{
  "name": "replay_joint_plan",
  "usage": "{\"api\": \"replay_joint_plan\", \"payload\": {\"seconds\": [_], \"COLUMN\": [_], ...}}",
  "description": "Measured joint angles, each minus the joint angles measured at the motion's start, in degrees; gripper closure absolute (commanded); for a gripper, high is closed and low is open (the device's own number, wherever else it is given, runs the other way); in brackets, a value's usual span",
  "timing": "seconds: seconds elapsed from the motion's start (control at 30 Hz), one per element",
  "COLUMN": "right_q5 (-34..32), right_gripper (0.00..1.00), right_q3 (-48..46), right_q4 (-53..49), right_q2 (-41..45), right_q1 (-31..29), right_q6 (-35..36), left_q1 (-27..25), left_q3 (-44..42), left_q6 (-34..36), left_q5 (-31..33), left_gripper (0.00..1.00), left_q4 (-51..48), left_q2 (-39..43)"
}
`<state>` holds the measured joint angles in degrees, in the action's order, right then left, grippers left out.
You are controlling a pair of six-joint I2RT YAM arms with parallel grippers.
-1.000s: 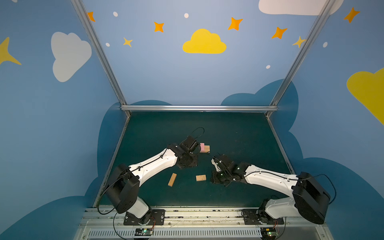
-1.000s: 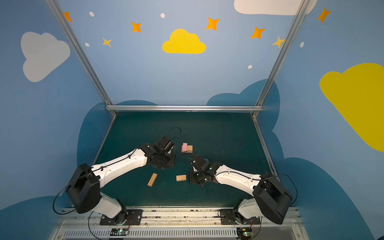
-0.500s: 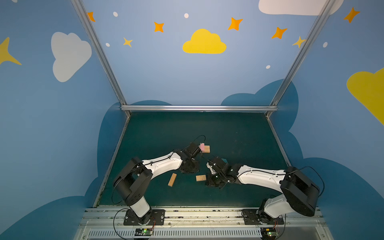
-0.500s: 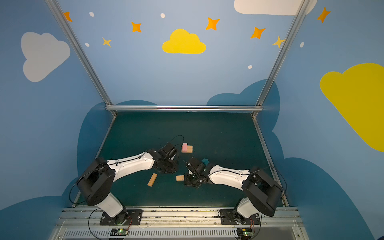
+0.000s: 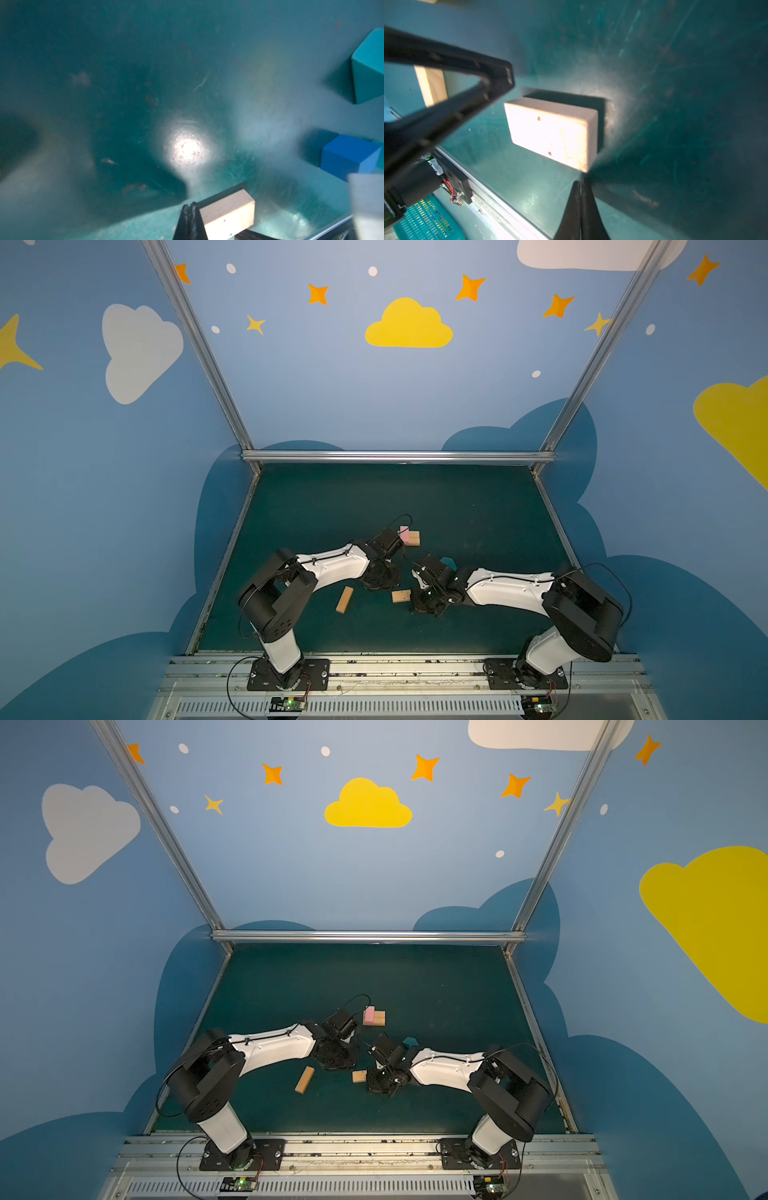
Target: Build the wood block tower
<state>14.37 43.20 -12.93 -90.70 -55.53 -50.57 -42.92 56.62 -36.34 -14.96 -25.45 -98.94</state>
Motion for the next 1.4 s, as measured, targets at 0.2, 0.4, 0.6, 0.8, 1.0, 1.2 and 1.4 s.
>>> {"api": "replay_joint_plan", "payload": {"seconds": [0.2, 0.4, 0.6, 0.8, 1.0, 1.2, 1.4], "right_q5": [-0.15, -0.22, -0.31, -0.44, -1.36, -2.69, -3.21], "right_gripper": [1.0, 1.0, 1.0, 1.0, 1.0, 1.0, 1.0], "right_q3": [0.81, 3.28, 5.49, 6.51, 6.67, 7.8, 8.26], "right_q4": [-0.15, -0.61, -0.7, -1.33, -2.32, -4.33, -5.07], "right_q2": [-0.79, -3.02, -4.72, -5.44, -5.44, -5.42, -5.4], "right_q1": [0.83, 2.14, 3.02, 3.32, 3.63, 3.87, 4.0], "right_q6": [-0.02, 0.04, 0.46, 1.01, 1.77, 3.19, 4.04], "left_q1": [0.0, -0.11, -0.44, -0.72, -0.9, -0.98, -0.98], "left_q3": [-1.11, -1.79, -2.67, -3.21, -4.0, -4.04, -4.04], "left_q6": [-0.17, -0.15, -0.09, 0.39, 0.52, 0.72, 0.7], "left_q5": [-1.07, -2.32, -3.54, -3.98, -4.59, -4.79, -5.9], "left_gripper": [0.95, 0.95, 0.95, 0.95, 0.95, 0.95, 0.95], "left_q4": [-0.02, 0.63, 1.44, 1.22, 0.85, 0.02, 0.13], "left_q2": [-0.09, -0.02, 0.46, 0.9, 1.64, 2.95, 4.28]}}
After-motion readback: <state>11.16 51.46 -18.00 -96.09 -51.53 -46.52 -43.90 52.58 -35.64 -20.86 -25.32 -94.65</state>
